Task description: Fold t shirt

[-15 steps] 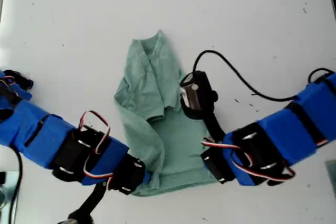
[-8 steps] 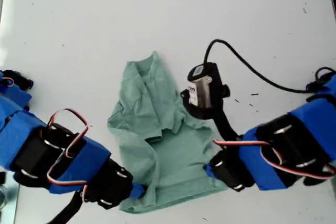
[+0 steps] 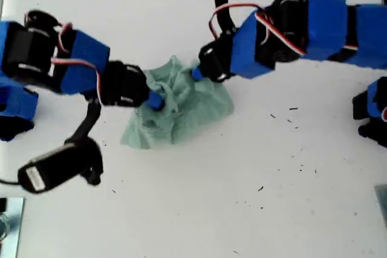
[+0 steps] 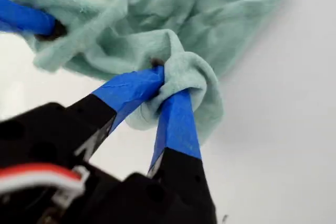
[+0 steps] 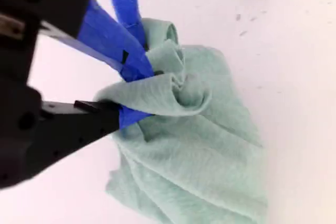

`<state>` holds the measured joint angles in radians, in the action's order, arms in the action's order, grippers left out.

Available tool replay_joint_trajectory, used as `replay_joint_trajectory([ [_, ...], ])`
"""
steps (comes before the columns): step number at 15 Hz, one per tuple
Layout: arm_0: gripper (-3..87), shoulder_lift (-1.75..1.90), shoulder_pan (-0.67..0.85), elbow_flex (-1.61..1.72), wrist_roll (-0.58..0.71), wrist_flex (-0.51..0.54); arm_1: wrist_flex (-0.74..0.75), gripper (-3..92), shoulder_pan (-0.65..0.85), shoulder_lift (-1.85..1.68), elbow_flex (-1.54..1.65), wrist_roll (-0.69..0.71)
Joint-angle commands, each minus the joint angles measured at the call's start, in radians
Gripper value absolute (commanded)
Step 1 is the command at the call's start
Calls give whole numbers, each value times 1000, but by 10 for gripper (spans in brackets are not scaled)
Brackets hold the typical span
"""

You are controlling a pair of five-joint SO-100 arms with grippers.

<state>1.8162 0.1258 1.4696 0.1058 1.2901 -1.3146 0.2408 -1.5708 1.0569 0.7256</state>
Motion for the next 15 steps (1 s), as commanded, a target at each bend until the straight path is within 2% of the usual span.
replay_joint_trajectory([
  [1, 87, 221, 106, 121, 35, -32, 38, 90, 54, -17, -74, 60],
  [2, 288, 281, 124, 184, 87, -78, 34, 410, 60, 2, -118, 150],
  [3, 347, 331, 152, 235, 146, -126, 34, 483, 75, 3, -135, 218],
  [4, 453, 362, 206, 287, 213, -163, 38, 469, 100, 0, -138, 261],
  [8, 446, 472, 382, 451, 259, -195, 38, 489, 204, -17, -129, 258],
  [11, 431, 643, 511, 650, 230, -202, 64, 495, 327, -54, -23, 195],
  [15, 392, 902, 525, 850, 219, -178, -6, 460, 416, -224, 129, 202],
])
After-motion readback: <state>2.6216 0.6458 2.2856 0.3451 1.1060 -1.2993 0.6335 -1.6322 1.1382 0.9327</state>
